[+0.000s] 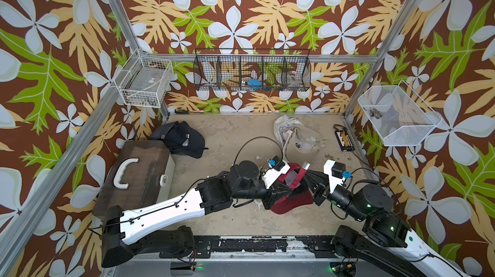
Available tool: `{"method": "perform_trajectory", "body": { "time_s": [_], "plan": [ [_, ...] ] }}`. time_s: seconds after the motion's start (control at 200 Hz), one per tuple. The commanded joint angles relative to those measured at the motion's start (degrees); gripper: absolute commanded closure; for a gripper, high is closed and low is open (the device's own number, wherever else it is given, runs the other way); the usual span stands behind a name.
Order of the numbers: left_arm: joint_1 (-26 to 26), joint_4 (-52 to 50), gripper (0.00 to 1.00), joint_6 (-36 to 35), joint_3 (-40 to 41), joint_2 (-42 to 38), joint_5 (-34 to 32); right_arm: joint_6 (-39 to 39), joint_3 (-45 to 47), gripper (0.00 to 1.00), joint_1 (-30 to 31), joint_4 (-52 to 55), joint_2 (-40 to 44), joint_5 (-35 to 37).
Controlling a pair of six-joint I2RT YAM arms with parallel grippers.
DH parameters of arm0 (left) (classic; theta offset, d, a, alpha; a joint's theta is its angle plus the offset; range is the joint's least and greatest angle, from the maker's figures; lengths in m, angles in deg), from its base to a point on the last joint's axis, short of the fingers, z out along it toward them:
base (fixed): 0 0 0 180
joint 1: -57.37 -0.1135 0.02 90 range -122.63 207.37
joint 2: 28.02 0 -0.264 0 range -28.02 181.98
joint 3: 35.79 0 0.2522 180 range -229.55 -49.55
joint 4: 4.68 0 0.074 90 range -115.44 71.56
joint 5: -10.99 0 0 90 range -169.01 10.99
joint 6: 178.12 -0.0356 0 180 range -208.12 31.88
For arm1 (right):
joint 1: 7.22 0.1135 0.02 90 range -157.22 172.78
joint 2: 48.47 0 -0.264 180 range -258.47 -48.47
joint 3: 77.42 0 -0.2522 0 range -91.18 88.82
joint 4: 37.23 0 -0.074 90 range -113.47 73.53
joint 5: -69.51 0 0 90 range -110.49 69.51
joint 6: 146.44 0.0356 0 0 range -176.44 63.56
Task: Open the adjustable buckle of the baseball cap
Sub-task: Pull the adjustable strap on the baseball cap.
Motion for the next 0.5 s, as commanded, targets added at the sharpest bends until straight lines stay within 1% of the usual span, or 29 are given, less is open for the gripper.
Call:
{"method": "perform_trajectory", "body": {
  "time_s": [0.0, 0.3, 0.495],
  "plan": [
    [0.09, -0.09, 1.0, 0.4, 0.44, -0.69, 0.17, 0.32, -1.01, 1.0, 0.0, -2.72, -0.37, 1.87],
    [0.09, 0.06, 1.0, 0.61, 1.76, -2.56, -0.44, -0.13, -2.22, 1.0, -0.01, -2.52, -1.72, 2.9],
    [0.09, -0.33, 1.0, 0.24, 2.61, -4.37, -2.1, -0.25, -2.95, 1.0, -0.06, -1.64, -2.22, 3.89]
  ]
}}
